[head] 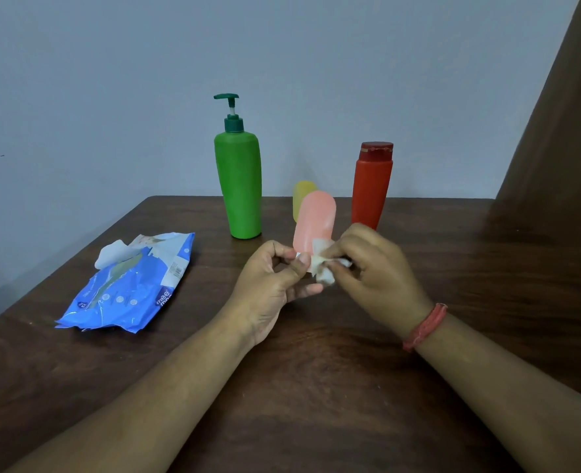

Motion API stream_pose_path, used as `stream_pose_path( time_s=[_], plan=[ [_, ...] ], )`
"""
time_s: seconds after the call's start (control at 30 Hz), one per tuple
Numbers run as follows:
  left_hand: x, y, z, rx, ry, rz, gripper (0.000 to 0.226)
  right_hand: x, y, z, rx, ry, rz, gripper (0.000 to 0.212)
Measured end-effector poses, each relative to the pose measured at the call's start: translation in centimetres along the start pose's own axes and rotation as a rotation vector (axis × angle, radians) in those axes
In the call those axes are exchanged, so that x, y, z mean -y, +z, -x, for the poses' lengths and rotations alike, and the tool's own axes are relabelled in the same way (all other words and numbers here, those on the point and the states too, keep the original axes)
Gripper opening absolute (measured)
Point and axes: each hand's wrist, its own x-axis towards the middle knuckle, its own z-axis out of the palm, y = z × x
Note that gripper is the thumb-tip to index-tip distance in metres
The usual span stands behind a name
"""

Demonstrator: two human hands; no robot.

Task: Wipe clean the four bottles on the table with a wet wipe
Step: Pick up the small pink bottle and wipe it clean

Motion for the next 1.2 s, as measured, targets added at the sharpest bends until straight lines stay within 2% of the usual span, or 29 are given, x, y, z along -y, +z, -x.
stream_pose_path(
  time_s=[0.13, 0.3, 0.5, 0.63, 0.8, 0.97, 1.1, 1.2],
  plan=[
    [0.2, 0.1, 0.1, 0.073, 0.035, -0.210, 0.016, -1.1, -1.2, -0.3, -0.248, 0.136, 0.000, 0.009],
    [0.1, 0.0, 0.1, 0.097, 0.045, -0.495, 0.031, -2.1, -2.1, -0.6, -0.339, 0.286, -0.081, 0.011],
    [0.0, -0.3, 0.2, 0.047, 0.153, -0.754, 0.032, -2.1, -1.9, -0.3, -0.215, 0.226, 0.095, 0.014],
    [-0.2, 0.0, 0.0, 0.011, 0.305, -0.908, 0.030, -1.4, -1.9, -0.3, -0.191, 0.160, 0.148, 0.016],
    [-0.4, 0.2, 0.1, -0.041, 0.413, -0.995, 0.036, 0.1, -1.5, -0.1, 0.097, -0.110, 0.275, 0.024],
    [-0.3, 0.5, 0.1, -0.079, 0.502, -1.008, 0.043, -0.1, -2.4, -0.2, 0.016, 0.007, 0.315, 0.026],
    [-0.3, 0.4, 0.0, -0.062, 0.571, -1.016, 0.044, 1.2, -1.3, -0.3, 0.154, -0.180, 0.271, 0.021],
    [-0.3, 0.2, -0.1, -0.064, 0.595, -1.020, 0.038, 0.4, -1.7, -0.4, 0.156, -0.137, 0.284, 0.022]
  ],
)
